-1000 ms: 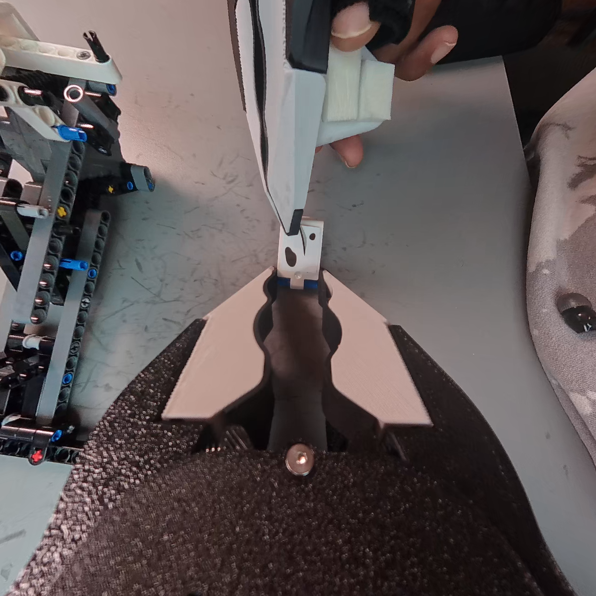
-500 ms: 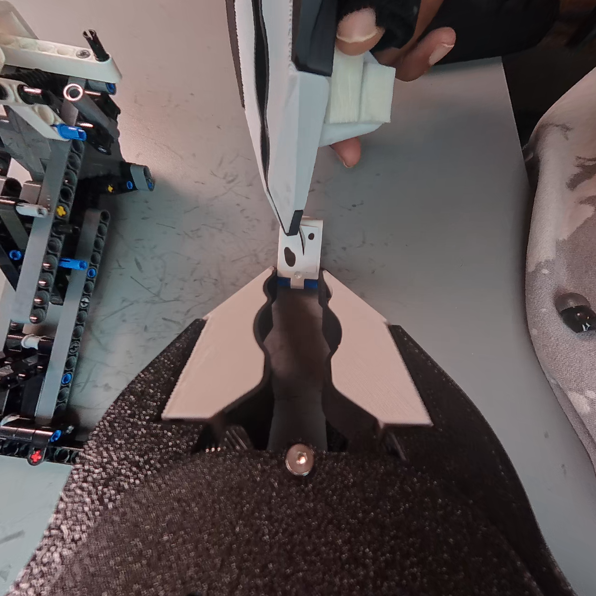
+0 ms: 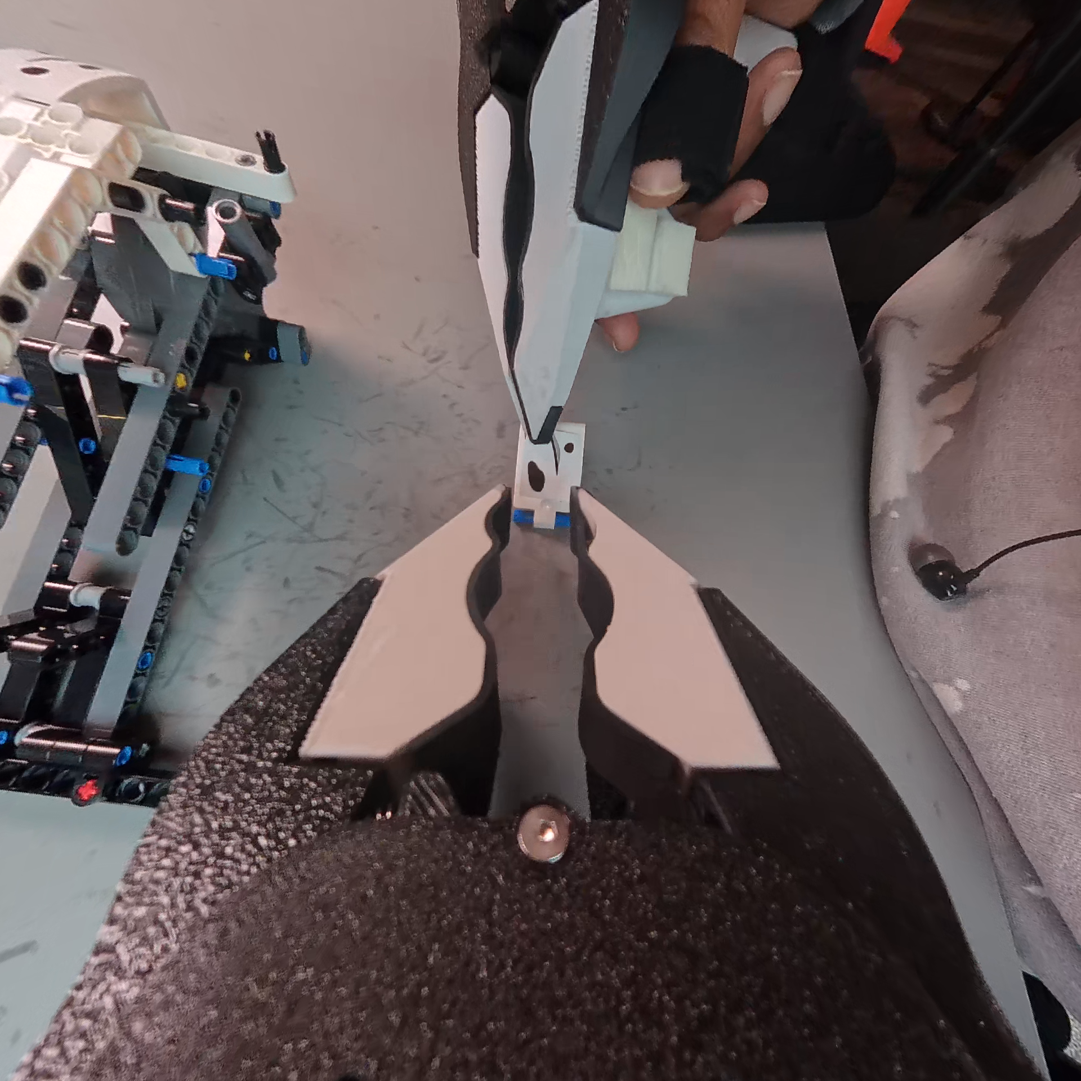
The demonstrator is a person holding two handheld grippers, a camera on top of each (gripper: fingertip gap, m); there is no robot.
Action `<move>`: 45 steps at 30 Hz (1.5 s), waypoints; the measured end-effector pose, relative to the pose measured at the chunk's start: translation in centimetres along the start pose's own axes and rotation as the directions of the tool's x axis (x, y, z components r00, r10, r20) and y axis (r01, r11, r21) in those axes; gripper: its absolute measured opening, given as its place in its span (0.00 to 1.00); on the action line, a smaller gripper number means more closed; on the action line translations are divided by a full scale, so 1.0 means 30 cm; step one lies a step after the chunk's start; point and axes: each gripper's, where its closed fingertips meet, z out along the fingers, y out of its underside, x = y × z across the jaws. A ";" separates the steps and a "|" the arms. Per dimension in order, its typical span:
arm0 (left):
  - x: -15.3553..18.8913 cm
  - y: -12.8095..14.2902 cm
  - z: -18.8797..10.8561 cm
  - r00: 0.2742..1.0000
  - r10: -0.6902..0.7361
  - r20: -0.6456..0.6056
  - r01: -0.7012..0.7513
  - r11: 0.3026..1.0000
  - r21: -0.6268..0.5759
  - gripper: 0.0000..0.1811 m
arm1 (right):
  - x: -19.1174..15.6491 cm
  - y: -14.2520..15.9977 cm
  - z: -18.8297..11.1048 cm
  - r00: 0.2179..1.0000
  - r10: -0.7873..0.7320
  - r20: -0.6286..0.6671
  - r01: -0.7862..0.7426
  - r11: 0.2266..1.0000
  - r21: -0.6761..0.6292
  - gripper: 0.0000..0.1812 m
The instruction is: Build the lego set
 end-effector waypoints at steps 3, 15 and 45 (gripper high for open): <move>0.012 -0.005 0.005 1.000 0.011 -0.011 -0.011 1.000 0.008 0.05 | 0.000 0.001 0.000 1.000 0.000 -0.001 0.000 1.000 0.002 0.00; 0.015 0.009 0.045 0.999 0.045 0.009 -0.045 0.998 -0.034 0.02 | -0.002 0.004 0.000 1.000 -0.002 0.000 0.002 1.000 0.005 0.00; 0.012 0.037 0.083 0.992 0.125 0.034 -0.120 0.987 -0.111 0.14 | -0.011 0.007 0.010 0.997 -0.070 -0.015 0.069 0.997 -0.036 0.00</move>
